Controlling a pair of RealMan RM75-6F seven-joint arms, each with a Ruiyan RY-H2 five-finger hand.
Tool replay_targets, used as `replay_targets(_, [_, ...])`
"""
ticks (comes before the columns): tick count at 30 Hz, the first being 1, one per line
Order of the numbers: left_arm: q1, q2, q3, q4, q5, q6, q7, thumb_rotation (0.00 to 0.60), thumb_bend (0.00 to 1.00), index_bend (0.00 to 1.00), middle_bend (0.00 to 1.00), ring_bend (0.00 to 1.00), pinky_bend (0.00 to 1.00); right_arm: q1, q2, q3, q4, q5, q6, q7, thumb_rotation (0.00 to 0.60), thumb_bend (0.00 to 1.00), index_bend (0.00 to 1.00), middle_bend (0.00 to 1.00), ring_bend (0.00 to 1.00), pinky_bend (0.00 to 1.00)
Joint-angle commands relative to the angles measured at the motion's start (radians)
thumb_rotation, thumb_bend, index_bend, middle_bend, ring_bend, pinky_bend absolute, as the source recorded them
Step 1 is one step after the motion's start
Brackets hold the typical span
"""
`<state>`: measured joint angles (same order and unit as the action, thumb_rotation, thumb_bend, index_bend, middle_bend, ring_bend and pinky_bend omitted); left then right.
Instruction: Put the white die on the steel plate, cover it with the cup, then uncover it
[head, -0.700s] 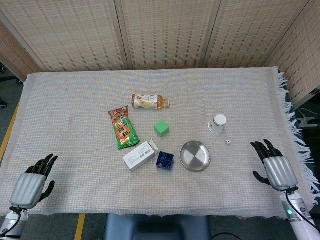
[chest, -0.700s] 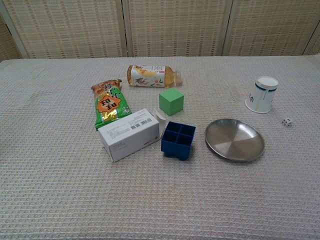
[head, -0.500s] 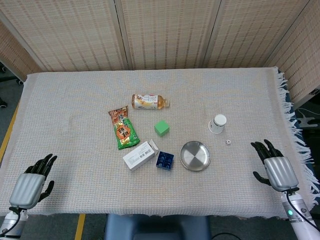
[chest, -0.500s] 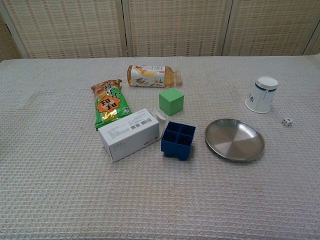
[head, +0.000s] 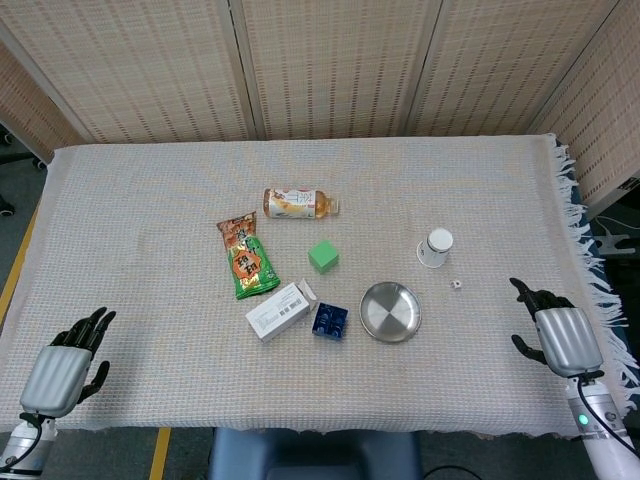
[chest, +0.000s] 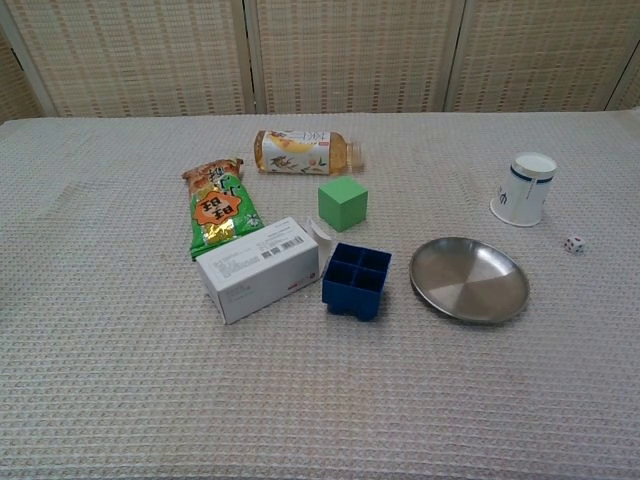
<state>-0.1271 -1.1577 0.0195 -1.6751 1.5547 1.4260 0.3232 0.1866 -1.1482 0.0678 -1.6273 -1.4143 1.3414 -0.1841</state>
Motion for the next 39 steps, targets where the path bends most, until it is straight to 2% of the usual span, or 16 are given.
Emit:
replay_targets(1, [0.003, 0.001, 0.004, 0.0, 0.009, 0.007, 0.0, 0.6, 0.45, 0.04, 0.05, 0.15, 0.34, 0.014, -0.03, 0.025, 0.029, 0.01, 0.007, -0.01, 0.6, 0.13, 0.23, 0.67, 0.65, 0.69])
replay_targets(3, [0.003, 0.003, 0.005, -0.002, 0.007, 0.004, -0.003, 0.6, 0.45, 0.04, 0.05, 0.15, 0.34, 0.026, -0.054, 0.038, 0.064, 0.001, 0.011, 0.014, 0.6, 0.13, 0.28, 0.75, 0.73, 0.77])
replay_targets(7, [0.002, 0.004, 0.002, -0.002, 0.003, 0.002, -0.006, 0.6, 0.45, 0.04, 0.05, 0.15, 0.35, 0.056, -0.113, 0.065, 0.162, -0.006, 0.008, 0.052, 0.6, 0.13, 0.39, 0.84, 0.84, 0.87])
replay_targets(12, [0.0, 0.004, 0.003, -0.003, 0.0, -0.005, -0.004, 0.6, 0.45, 0.04, 0.05, 0.15, 0.35, 0.109, -0.155, 0.083, 0.283, -0.001, -0.059, 0.131, 0.6, 0.13, 0.42, 0.89, 0.89, 0.92])
replay_targets(20, [-0.002, 0.004, 0.002, -0.003, -0.004, -0.011, -0.003, 0.6, 0.45, 0.04, 0.05, 0.15, 0.35, 0.191, -0.166, 0.065, 0.431, -0.005, -0.227, 0.278, 0.6, 0.14, 0.41, 0.9, 0.91, 0.93])
replay_targets(30, [-0.003, 0.004, 0.003, -0.002, -0.004, -0.012, -0.004, 0.6, 0.45, 0.04, 0.07, 0.16, 0.35, 0.266, -0.254, 0.035, 0.634, -0.022, -0.372, 0.504, 0.6, 0.33, 0.41, 0.9, 0.91, 0.93])
replay_targets(34, [-0.003, 0.004, 0.003, -0.002, -0.003, -0.011, -0.005, 0.6, 0.45, 0.04, 0.07, 0.16, 0.35, 0.283, -0.289, 0.016, 0.698, -0.039, -0.399, 0.567, 0.6, 0.34, 0.41, 0.9, 0.91, 0.93])
replay_targets(39, [-0.003, 0.004, 0.003, -0.001, -0.002, -0.011, -0.005, 0.6, 0.45, 0.04, 0.07, 0.16, 0.35, 0.286, -0.322, 0.002, 0.747, -0.053, -0.39, 0.584, 0.6, 0.33, 0.4, 0.9, 0.91, 0.93])
